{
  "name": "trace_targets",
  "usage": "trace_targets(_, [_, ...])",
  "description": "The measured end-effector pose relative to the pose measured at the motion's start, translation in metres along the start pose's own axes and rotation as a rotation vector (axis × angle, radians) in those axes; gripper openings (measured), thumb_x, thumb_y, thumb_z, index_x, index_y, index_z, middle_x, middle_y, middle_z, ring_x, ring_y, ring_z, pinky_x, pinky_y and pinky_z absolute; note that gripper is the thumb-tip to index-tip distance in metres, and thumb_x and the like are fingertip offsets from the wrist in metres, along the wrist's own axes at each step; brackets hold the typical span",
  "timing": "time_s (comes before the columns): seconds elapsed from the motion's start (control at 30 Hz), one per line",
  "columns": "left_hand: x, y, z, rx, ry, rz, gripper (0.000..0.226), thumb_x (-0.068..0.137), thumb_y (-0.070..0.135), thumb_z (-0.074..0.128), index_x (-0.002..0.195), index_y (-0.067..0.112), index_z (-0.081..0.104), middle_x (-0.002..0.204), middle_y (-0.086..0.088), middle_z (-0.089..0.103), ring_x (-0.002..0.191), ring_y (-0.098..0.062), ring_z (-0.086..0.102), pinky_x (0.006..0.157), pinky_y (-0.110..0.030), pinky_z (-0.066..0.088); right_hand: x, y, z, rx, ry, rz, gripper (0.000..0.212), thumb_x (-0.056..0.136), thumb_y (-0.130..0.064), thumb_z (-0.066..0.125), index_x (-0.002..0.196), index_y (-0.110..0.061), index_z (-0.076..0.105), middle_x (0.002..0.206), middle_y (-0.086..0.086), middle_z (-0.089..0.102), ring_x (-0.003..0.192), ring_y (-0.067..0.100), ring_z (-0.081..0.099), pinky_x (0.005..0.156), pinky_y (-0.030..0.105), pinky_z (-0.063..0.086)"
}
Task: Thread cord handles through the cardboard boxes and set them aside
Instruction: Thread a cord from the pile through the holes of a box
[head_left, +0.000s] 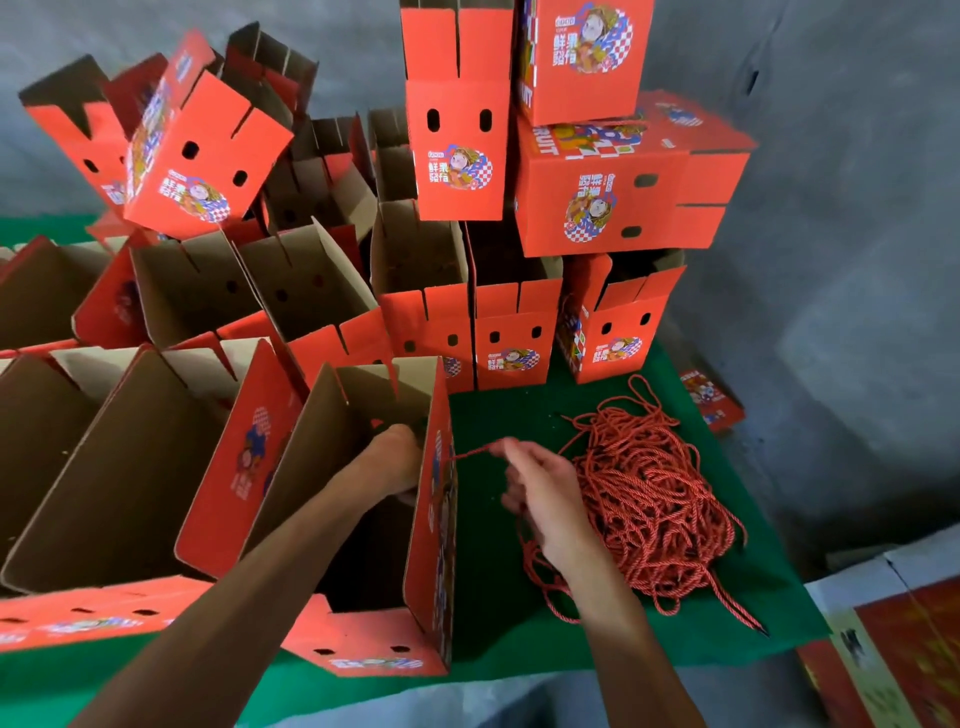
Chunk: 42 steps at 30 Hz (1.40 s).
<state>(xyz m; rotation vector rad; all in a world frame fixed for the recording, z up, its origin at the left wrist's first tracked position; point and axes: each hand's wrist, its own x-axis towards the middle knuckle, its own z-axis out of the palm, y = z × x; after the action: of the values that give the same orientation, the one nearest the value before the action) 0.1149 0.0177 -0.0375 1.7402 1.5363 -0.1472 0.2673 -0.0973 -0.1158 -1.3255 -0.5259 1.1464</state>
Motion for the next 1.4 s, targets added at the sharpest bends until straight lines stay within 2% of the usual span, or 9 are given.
trace_targets(0.17, [0.002, -0.012, -0.011, -0.142, 0.054, 0.020, 0.026, 0.104, 0.027, 0.057, 0.115, 0.003, 0.060, 0.105, -0.017, 0.070, 0.090, -0.028, 0.071, 0.086, -0.044, 0.062, 0.006, 0.002, -0.016, 0.225, 0.061, -0.036, 0.015, 0.091, -0.024, 0.077, 0.101, -0.013, 0.078, 0.077, 0.000, 0.067, 0.069, 0.013, 0.061, 0.072, 0.031, 0.052])
trace_targets(0.37, [-0.030, -0.005, -0.011, -0.476, -0.033, 0.042, 0.082, 0.095, 0.079, 0.026, 0.126, 0.013, 0.063, 0.113, -0.009, 0.072, 0.102, -0.026, 0.070, 0.090, -0.042, 0.060, 0.010, 0.069, -0.039, -0.443, 0.197, 0.120, 0.048, 0.098, -0.016, 0.069, 0.142, -0.004, 0.054, 0.139, 0.010, 0.059, 0.128, 0.027, 0.058, 0.112, 0.041, 0.044])
trace_targets(0.53, [-0.061, -0.014, -0.003, -0.482, -0.312, 0.125, 0.055, 0.092, 0.068, 0.055, 0.125, 0.025, 0.060, 0.117, 0.000, 0.072, 0.098, -0.017, 0.074, 0.066, -0.031, 0.062, 0.000, 0.107, -0.038, -0.887, 0.113, -0.151, 0.014, 0.090, -0.003, 0.065, 0.087, -0.014, 0.072, 0.073, -0.008, 0.065, 0.073, 0.006, 0.062, 0.071, 0.044, 0.055])
trace_targets(0.6, [-0.063, -0.022, 0.001, -0.464, -0.374, 0.113, 0.032, 0.096, 0.048, 0.065, 0.121, 0.029, 0.059, 0.114, 0.000, 0.074, 0.097, -0.017, 0.075, 0.072, -0.034, 0.064, -0.003, 0.115, -0.027, -1.078, -0.101, -0.094, 0.016, 0.090, -0.010, 0.062, 0.091, -0.025, 0.069, 0.088, -0.006, 0.067, 0.082, 0.010, 0.063, 0.074, 0.036, 0.052])
trace_targets(0.7, [-0.065, -0.033, 0.001, -0.434, -0.418, 0.054, 0.043, 0.095, 0.035, 0.066, 0.133, 0.025, 0.048, 0.125, -0.007, 0.068, 0.113, -0.028, 0.068, 0.093, -0.046, 0.060, 0.002, 0.135, -0.017, -1.289, -0.100, -0.068, 0.027, 0.097, -0.017, 0.057, 0.121, -0.023, 0.067, 0.125, 0.001, 0.055, 0.111, 0.022, 0.061, 0.093, 0.034, 0.051])
trace_targets(0.97, [-0.073, -0.053, -0.022, -0.487, -0.366, -0.049, 0.033, 0.097, 0.038, 0.056, 0.126, 0.022, 0.062, 0.104, -0.003, 0.079, 0.097, -0.023, 0.076, 0.090, -0.038, 0.059, -0.001, 0.132, -0.004, -1.560, 0.048, -0.179, 0.028, 0.103, -0.021, 0.045, 0.107, -0.014, 0.072, 0.115, 0.007, 0.067, 0.104, 0.026, 0.066, 0.087, 0.034, 0.049])
trace_targets(1.13, [-0.079, -0.068, -0.040, -0.540, -0.329, -0.060, 0.041, 0.094, 0.044, 0.061, 0.128, 0.020, 0.062, 0.110, -0.008, 0.078, 0.107, -0.030, 0.073, 0.106, -0.051, 0.050, -0.023, 0.078, 0.019, -1.028, -0.049, -0.217, 0.019, 0.103, -0.036, 0.059, 0.094, -0.025, 0.071, 0.084, -0.014, 0.071, 0.073, 0.004, 0.069, 0.071, 0.026, 0.055])
trace_targets(1.23, [-0.078, -0.072, -0.041, -0.556, -0.338, -0.040, 0.048, 0.090, 0.050, 0.065, 0.128, 0.021, 0.062, 0.110, -0.008, 0.078, 0.105, -0.029, 0.074, 0.102, -0.049, 0.053, -0.047, 0.044, 0.043, -0.603, -0.157, -0.223, 0.007, 0.096, -0.037, 0.070, 0.090, -0.036, 0.074, 0.088, -0.020, 0.075, 0.081, -0.001, 0.070, 0.070, 0.016, 0.056])
trace_targets(1.4, [-0.075, -0.073, -0.037, -0.563, -0.331, -0.022, 0.048, 0.091, 0.056, 0.062, 0.127, 0.025, 0.062, 0.107, -0.004, 0.079, 0.101, -0.025, 0.076, 0.092, -0.042, 0.057, -0.062, 0.029, 0.054, -0.488, -0.228, -0.174, 0.017, 0.099, -0.024, 0.068, 0.105, -0.034, 0.080, 0.102, -0.025, 0.073, 0.097, -0.005, 0.066, 0.080, 0.010, 0.052])
